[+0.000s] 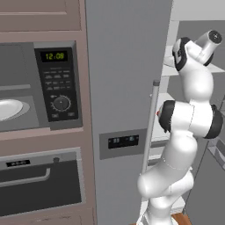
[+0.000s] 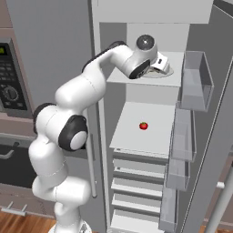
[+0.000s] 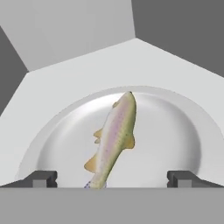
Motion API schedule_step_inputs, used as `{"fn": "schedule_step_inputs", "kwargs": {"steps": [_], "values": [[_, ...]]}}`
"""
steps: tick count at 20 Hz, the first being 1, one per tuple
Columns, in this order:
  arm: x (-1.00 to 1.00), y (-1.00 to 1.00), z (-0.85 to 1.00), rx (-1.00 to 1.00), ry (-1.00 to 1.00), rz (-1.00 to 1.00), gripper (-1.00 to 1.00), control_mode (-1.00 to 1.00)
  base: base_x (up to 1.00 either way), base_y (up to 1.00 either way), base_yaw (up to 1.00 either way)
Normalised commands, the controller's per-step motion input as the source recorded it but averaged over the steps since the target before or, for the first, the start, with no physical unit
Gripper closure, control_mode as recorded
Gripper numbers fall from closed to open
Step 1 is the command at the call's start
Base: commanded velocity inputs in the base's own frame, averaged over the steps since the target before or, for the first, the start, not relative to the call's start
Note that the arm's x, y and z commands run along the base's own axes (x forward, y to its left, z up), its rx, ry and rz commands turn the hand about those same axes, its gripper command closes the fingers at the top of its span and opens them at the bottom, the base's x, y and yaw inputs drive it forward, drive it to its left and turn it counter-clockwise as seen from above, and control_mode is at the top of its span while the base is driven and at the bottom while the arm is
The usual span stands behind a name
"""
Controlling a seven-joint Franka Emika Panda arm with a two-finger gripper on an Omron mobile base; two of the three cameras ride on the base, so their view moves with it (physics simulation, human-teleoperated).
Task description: Transport the fish from the fridge to the microwave and turn on the microwave.
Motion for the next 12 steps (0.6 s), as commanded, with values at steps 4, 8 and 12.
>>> {"fn": "schedule_step_inputs", "kwargs": {"steps": [4, 8, 12], "values": [[0.28, 0.00, -0.04, 0.00, 0.00, 0.00, -1.00, -1.00, 0.00, 0.00, 0.00], [0.30, 0.00, -0.04, 0.00, 0.00, 0.00, -1.00, -1.00, 0.00, 0.00, 0.00], [0.24, -0.03, -0.10, 0.00, 0.00, 0.00, -1.00, -1.00, 0.00, 0.00, 0.00]]}}
